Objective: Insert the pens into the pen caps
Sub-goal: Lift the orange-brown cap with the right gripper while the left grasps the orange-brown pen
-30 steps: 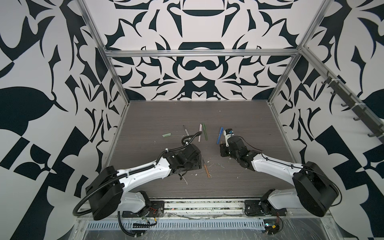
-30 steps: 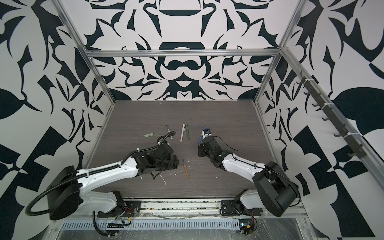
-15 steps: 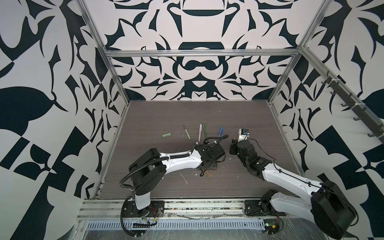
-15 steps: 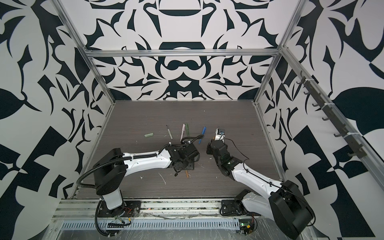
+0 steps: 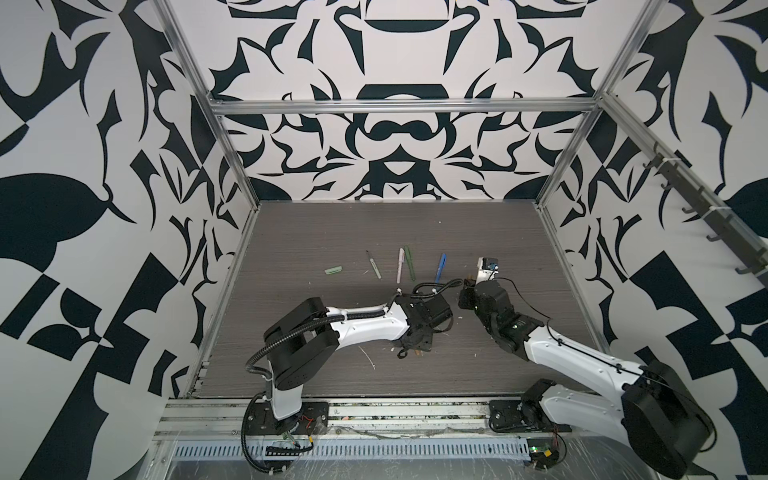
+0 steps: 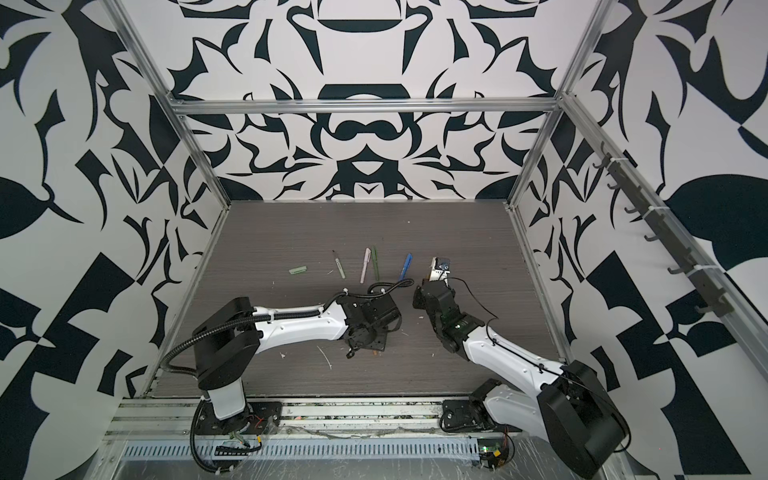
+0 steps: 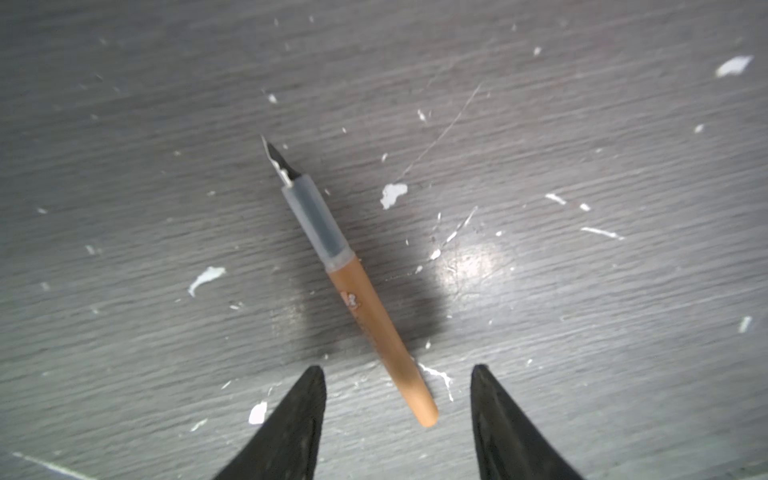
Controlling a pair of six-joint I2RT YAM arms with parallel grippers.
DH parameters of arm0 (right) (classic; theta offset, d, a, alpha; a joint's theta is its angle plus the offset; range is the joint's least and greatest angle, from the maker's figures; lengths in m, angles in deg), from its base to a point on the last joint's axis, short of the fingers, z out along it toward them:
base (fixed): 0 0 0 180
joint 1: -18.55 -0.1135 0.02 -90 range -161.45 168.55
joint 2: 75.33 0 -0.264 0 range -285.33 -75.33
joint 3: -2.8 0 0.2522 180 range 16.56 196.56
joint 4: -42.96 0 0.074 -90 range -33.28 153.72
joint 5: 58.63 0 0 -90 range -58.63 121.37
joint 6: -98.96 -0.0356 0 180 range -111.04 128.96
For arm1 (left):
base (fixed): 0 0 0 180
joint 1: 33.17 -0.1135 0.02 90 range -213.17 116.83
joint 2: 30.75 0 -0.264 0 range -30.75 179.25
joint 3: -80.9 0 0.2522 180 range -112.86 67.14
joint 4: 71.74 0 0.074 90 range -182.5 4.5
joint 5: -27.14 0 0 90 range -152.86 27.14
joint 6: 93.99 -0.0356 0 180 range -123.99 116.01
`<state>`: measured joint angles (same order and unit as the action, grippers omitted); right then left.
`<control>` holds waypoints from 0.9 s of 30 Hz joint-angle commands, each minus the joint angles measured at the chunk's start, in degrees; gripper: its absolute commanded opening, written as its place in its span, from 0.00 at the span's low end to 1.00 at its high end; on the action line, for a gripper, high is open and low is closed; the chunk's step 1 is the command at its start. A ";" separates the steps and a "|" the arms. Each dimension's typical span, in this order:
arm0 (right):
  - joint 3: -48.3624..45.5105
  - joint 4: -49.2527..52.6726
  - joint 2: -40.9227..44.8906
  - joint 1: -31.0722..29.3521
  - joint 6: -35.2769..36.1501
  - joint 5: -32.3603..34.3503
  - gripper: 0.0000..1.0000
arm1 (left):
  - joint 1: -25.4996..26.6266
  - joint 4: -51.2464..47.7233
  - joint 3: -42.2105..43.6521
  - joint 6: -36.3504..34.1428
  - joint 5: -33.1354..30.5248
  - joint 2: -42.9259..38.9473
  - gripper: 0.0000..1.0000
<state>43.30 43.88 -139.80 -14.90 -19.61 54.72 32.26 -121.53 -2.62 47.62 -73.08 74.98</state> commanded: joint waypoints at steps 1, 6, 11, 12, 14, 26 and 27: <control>0.48 -2.03 -0.15 -0.01 -0.60 0.64 0.06 | 0.18 -1.25 1.33 -0.82 -0.50 0.85 0.56; 0.27 -2.16 0.05 0.05 -0.56 0.52 0.06 | 0.15 -2.05 1.60 -1.84 -1.75 1.66 0.48; 0.51 -1.85 -0.35 -0.03 -0.26 0.33 0.06 | 0.25 -3.48 1.22 -2.76 -2.95 2.35 0.44; 0.57 -1.84 -0.40 0.04 -0.25 0.29 0.06 | 0.37 -4.04 1.12 -2.88 -3.38 2.39 0.44; 0.67 -1.84 -0.48 0.03 -0.25 0.10 0.06 | 0.33 -5.24 1.20 -3.08 -4.42 2.38 0.42; 0.66 -1.66 -0.22 -0.01 -0.34 -0.59 0.06 | 0.31 -7.80 7.97 -3.69 -5.71 -0.50 0.25; 0.67 -1.66 -0.19 0.04 -0.34 -0.63 0.06 | 0.26 -7.98 8.68 -4.09 -5.99 -1.05 0.24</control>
<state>43.30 43.79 -140.04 -14.90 -19.61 54.09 32.48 -124.48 2.63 43.76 -78.56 73.87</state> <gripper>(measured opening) 0.154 0.251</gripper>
